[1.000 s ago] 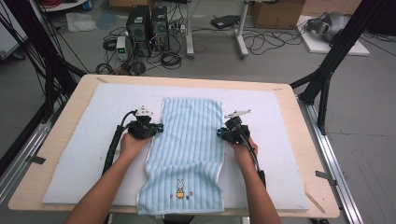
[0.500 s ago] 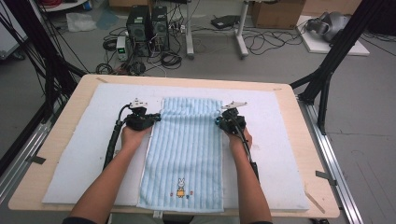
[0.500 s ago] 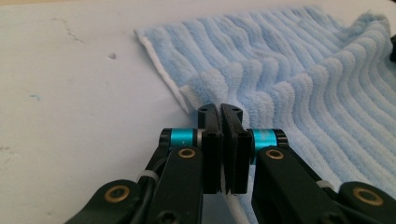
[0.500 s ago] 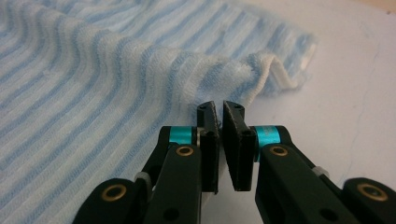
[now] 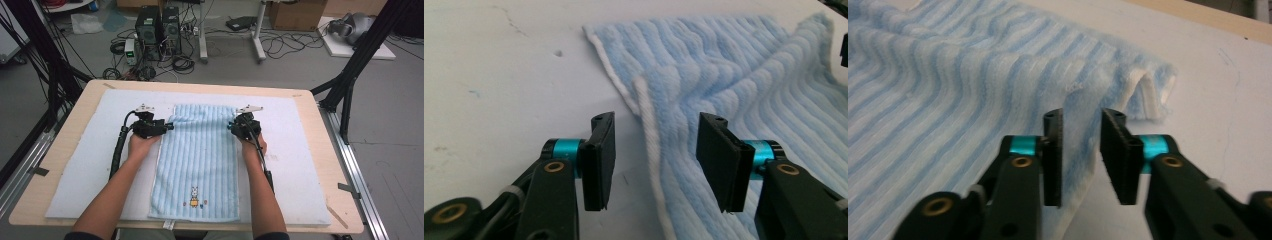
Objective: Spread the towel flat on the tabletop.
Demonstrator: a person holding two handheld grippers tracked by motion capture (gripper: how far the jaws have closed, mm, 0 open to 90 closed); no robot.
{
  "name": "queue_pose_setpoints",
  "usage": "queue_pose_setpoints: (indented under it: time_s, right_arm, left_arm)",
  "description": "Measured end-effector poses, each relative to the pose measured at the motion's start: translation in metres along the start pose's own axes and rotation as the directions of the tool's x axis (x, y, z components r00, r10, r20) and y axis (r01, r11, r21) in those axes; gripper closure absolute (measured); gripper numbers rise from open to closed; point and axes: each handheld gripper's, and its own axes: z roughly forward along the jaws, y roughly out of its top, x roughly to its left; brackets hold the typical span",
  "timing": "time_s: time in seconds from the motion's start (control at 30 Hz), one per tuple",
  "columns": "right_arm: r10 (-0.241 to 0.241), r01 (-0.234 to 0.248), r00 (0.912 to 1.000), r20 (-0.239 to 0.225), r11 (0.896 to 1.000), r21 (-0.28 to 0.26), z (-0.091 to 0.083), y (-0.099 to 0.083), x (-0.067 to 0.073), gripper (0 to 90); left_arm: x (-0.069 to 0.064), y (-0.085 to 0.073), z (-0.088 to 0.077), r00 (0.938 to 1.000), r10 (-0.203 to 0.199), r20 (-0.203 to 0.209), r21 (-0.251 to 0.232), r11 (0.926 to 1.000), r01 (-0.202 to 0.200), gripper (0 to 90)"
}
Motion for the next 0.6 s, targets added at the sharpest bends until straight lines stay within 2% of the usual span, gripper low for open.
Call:
queue_pose_setpoints:
  time_s: [0.03, 0.07, 0.13, 0.23, 0.27, 0.33, 0.53, 0.6]
  right_arm:
    - [0.007, -0.007, 0.9999, -0.011, 1.0, -0.005, -0.003, -0.001, 0.0, 62.7]
    - [0.013, -0.013, 0.9998, -0.017, 1.0, -0.008, -0.005, -0.002, 0.0, 59.9]
    - [-0.015, 0.015, 0.9996, -0.025, 1.0, -0.003, -0.013, -0.006, 0.001, 57.6]
    - [-0.026, 0.027, 0.9977, -0.063, 1.0, 0.015, -0.023, -0.012, 0.004, 53.1]
    - [-0.018, 0.02, 0.997, -0.075, 1.0, 0.022, -0.027, -0.015, 0.006, 52.5]
    - [-0.035, 0.038, 0.9956, -0.087, 0.999, 0.038, -0.032, -0.02, 0.009, 52.8]
    - [-0.053, 0.067, 0.991, -0.123, 0.992, 0.11, -0.04, -0.031, 0.016, 53.4]
    - [-0.016, 0.033, 0.9885, -0.15, 0.993, 0.112, -0.045, -0.031, 0.016, 53.7]
  left_arm:
    - [0.0, -0.001, -0.002, 1.0, -0.001, 0.006, 0.001, 1.0, 0.001, 47.5]
    - [-0.001, -0.002, -0.004, 0.9998, -0.009, 0.017, 0.024, 0.9997, 0.008, 46.5]
    - [-0.004, -0.004, -0.007, 0.9992, 0.001, 0.039, 0.053, 0.9986, -0.003, 45.8]
    - [-0.011, -0.009, -0.015, 0.9989, 0.019, 0.042, 0.034, 0.9992, -0.02, 47.1]
    - [-0.013, -0.012, -0.017, 0.9989, 0.025, 0.04, 0.037, 0.999, -0.027, 47.5]
    - [-0.016, -0.018, -0.02, 0.9988, 0.028, 0.041, 0.034, 0.999, -0.029, 49.6]
    - [-0.02, -0.025, -0.024, 0.9976, 0.053, 0.044, 0.078, 0.9953, -0.056, 51.0]
    - [-0.022, -0.025, -0.025, 0.9973, 0.059, 0.043, 0.09, 0.994, -0.063, 51.7]
